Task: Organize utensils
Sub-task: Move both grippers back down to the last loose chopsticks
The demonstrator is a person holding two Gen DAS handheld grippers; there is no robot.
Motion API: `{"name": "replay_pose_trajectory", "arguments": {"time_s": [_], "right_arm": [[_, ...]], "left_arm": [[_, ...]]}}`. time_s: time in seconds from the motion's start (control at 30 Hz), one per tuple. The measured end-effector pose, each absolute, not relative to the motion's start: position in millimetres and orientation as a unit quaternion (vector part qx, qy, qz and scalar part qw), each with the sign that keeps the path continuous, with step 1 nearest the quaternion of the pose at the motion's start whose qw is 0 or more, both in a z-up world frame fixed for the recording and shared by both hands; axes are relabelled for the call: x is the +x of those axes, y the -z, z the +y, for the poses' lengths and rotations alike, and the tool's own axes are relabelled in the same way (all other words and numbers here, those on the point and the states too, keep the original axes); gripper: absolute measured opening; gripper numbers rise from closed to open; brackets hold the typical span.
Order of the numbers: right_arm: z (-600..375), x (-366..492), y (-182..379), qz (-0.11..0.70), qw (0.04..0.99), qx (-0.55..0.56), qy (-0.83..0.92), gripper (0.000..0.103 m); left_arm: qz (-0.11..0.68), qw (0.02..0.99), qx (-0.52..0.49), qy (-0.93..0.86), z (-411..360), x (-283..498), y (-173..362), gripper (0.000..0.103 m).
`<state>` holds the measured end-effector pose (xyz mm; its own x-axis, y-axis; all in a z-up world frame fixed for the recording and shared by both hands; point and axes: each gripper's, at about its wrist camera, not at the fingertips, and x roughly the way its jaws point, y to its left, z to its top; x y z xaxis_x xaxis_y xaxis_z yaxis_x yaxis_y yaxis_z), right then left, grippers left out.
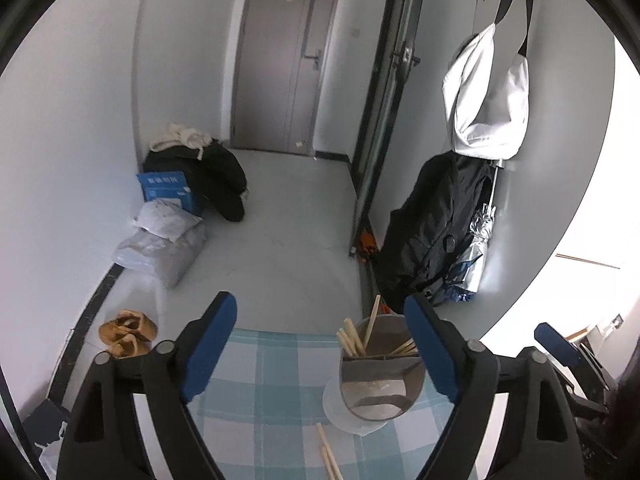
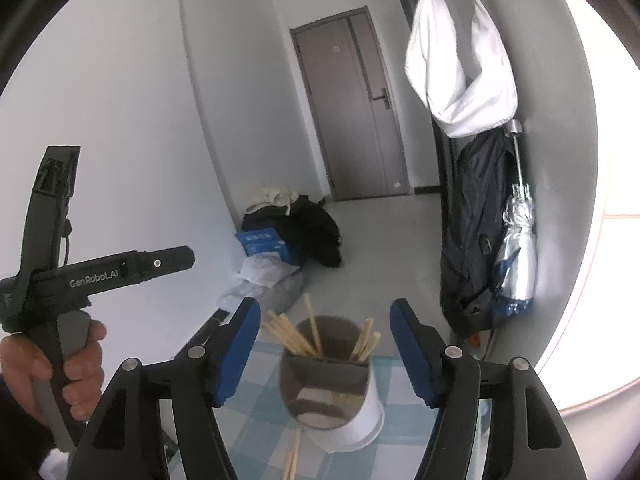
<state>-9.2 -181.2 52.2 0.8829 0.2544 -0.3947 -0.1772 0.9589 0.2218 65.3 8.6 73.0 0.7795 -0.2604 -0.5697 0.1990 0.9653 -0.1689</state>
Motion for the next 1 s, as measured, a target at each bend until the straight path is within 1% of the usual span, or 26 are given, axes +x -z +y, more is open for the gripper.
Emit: {"name": "replay_pose_trajectory", "arguments": {"time_s": [0.13,0.27,0.3,0.37,0.5,0.6,0.73,1.0], "right_arm": [[-176.3,-27.0,-49.6,0.207,0.967,0.099,-0.111,0.073],[-163.9,-44.8,-47.2,0.196,0.971,0.085,-0.109,0.076],[-161.7,-48.1,-46.5,0.194,0.971,0.082,-0.110,0.078],[-157.5,-55.6,-44.5,0.190,0.972,0.078,-0.111,0.081],[-151.6,-67.8,-39.0,0.188,0.974,0.070,-0.107,0.083],[-149.5,-71.8,-28.9,0.201,0.973,0.065,-0.097,0.083],[-149.3,-76.1,-10.9,0.218,0.971,0.058,-0.080,0.084],[-147.1,-70.9,34.9,0.279,0.957,0.048,-0.063,0.084]], "left_arm": [[0.294,0.949,-0.047,0.102,11.7,49.5,-67.7,0.085],[0.288,0.952,-0.048,0.088,15.9,34.7,-57.9,0.086],[0.288,0.953,-0.048,0.085,17.1,31.6,-56.2,0.086],[0.287,0.953,-0.048,0.083,18.7,26.2,-52.5,0.090],[0.281,0.956,-0.043,0.075,22.3,15.9,-43.9,0.092],[0.282,0.956,-0.041,0.068,25.5,10.2,-35.3,0.092],[0.288,0.955,-0.039,0.057,31.4,5.5,-17.2,0.096],[0.334,0.939,-0.068,0.048,37.3,15.8,36.3,0.096]]}}
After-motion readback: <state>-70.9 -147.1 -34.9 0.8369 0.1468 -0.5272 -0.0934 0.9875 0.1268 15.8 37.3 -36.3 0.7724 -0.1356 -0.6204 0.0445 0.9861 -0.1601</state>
